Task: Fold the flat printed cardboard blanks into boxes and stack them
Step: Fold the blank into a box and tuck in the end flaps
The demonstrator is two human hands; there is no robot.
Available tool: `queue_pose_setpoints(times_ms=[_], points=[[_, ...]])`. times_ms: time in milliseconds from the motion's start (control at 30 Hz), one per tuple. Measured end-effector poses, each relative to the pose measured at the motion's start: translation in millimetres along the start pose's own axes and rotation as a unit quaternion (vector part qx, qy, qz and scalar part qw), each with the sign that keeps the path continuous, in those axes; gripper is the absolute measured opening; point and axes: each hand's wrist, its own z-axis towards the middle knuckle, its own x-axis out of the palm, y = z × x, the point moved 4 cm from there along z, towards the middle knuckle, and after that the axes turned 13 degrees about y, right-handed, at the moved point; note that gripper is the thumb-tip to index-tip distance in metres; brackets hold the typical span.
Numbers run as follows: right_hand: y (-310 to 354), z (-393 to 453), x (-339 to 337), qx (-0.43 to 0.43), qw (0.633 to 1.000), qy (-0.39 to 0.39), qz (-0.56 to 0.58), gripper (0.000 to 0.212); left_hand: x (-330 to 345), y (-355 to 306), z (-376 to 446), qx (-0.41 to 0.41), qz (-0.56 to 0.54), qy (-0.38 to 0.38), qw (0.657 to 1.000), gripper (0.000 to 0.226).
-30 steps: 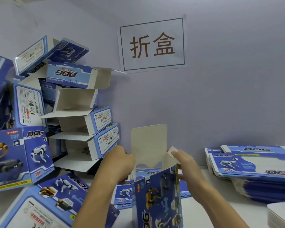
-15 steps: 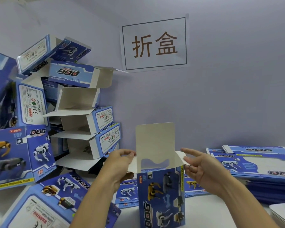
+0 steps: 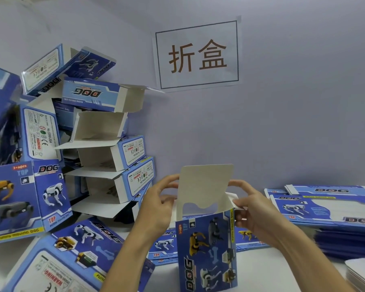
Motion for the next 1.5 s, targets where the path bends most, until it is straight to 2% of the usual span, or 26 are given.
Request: queue_pose_setpoints(times_ms=[100, 233, 300, 433, 500, 533, 567, 633, 700, 767, 867, 967, 1067, 1133, 1167, 1267, 1333, 1400, 1500], points=[[0, 0, 1, -0.02, 0.999, -0.018, -0.045, 0.049, -3, 1, -3, -0.001, 0.024, -0.048, 0.999, 0.063], [3, -2, 7, -0.033, 0.993, -0.025, -0.111, 0.056, -1, 10, -4, -0.05, -0.03, -0.013, 0.998, 0.039], [2, -5, 7, -0.038, 0.993, -0.019, -0.109, 0.054, -1, 10, -3, -0.056, -0.039, -0.003, 0.998, 0.035], [0, -8, 8, -0.045, 0.993, 0.024, -0.104, 0.033, -3, 3, -3, -0.052, -0.049, 0.025, 0.997, 0.035], [-2, -9, 10, -0.046, 0.988, 0.043, -0.142, 0.02, -1, 0, -4, -0.044, -0.053, 0.087, 0.994, 0.03], [-3, -9, 11, -0.047, 0.986, 0.05, -0.153, 0.02, 0, -2, -5, -0.042, -0.018, 0.122, 0.992, 0.039], [-4, -9, 11, -0.049, 0.985, 0.055, -0.155, 0.029, 1, -3, -6, -0.043, 0.033, 0.147, 0.988, 0.047], [-6, -10, 10, -0.057, 0.986, 0.068, -0.141, 0.04, 2, -2, -7, -0.051, 0.118, 0.161, 0.979, 0.047], [-7, -11, 11, -0.07, 0.986, 0.084, -0.128, 0.038, 2, 1, -7, -0.054, 0.111, 0.167, 0.978, 0.044], [-8, -11, 10, -0.08, 0.985, 0.096, -0.122, 0.045, 2, 3, -8, -0.054, 0.07, 0.179, 0.98, 0.052], [-9, -12, 8, -0.082, 0.983, 0.11, -0.12, 0.062, -1, 3, -9, -0.042, 0.065, 0.178, 0.981, 0.066], [-10, -11, 9, -0.077, 0.984, 0.117, -0.112, 0.066, -1, 4, -9, -0.033, 0.035, 0.175, 0.983, 0.066], [-12, -9, 9, -0.077, 0.984, 0.111, -0.116, 0.063, -1, 7, -9, -0.025, 0.03, 0.163, 0.986, 0.053], [-15, -10, 10, -0.078, 0.983, 0.122, -0.116, 0.07, -1, 7, -8, -0.018, 0.035, 0.14, 0.989, 0.039], [-16, -10, 12, -0.082, 0.982, 0.127, -0.112, 0.076, 0, 5, -7, -0.015, 0.031, 0.127, 0.991, 0.04], [-15, -8, 14, -0.11, 0.982, 0.078, -0.133, 0.089, 4, 1, -3, 0.0, 0.009, 0.095, 0.995, 0.057], [-11, -7, 13, -0.136, 0.979, 0.033, -0.149, 0.088, 3, -6, -3, 0.022, 0.028, 0.067, 0.997, 0.058], [-8, -6, 13, -0.146, 0.975, 0.025, -0.164, 0.082, 0, -11, -2, 0.041, 0.026, 0.049, 0.998, 0.053], [1, -10, 14, -0.133, 0.974, 0.021, -0.18, 0.065, -5, -17, -3, 0.049, -0.042, 0.053, 0.997, 0.05]])
